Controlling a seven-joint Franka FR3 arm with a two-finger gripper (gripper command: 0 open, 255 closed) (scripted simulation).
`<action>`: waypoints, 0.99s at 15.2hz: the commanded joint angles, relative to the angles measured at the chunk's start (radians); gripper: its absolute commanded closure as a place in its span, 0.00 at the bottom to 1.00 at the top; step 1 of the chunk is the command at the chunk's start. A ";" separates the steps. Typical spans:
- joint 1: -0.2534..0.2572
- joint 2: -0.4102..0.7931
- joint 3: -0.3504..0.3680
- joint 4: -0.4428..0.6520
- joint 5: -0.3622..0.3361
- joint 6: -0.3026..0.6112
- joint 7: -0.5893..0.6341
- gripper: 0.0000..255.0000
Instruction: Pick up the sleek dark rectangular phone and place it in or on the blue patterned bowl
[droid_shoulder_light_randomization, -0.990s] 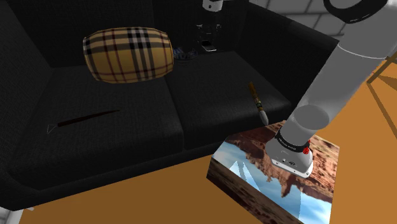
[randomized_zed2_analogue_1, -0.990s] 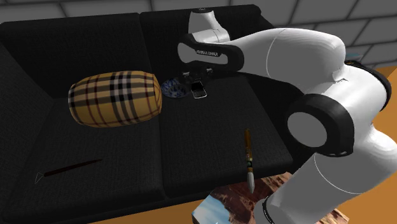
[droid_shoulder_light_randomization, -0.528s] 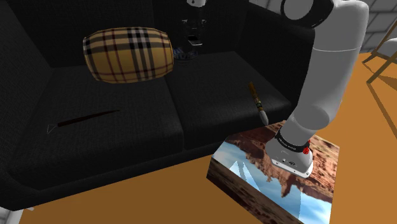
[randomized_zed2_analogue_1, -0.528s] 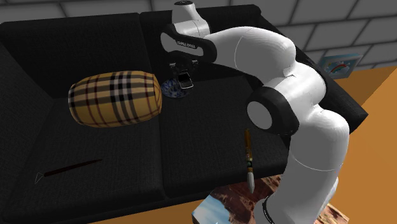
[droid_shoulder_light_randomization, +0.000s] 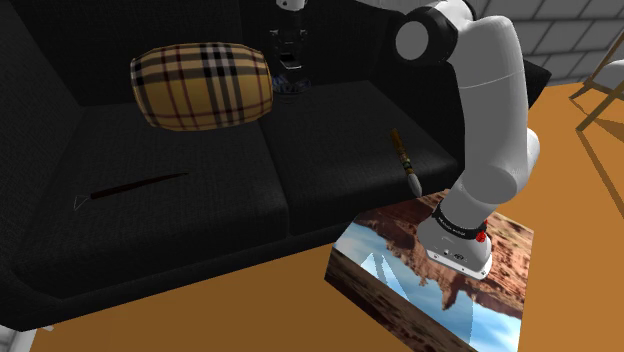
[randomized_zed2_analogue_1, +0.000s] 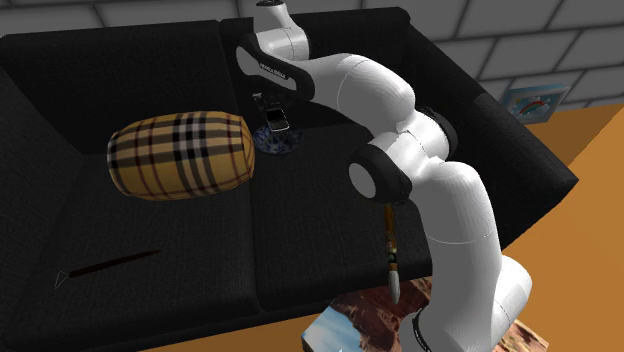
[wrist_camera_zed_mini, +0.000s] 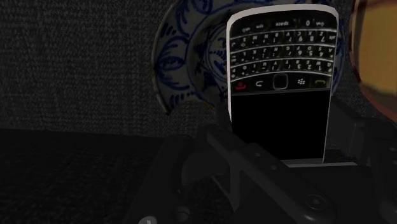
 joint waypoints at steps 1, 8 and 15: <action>0.001 0.003 0.000 -0.020 0.000 0.024 0.000 1.00; 0.005 -0.010 0.000 -0.135 0.001 0.126 -0.005 1.00; 0.006 -0.009 0.001 -0.180 0.002 0.172 -0.008 1.00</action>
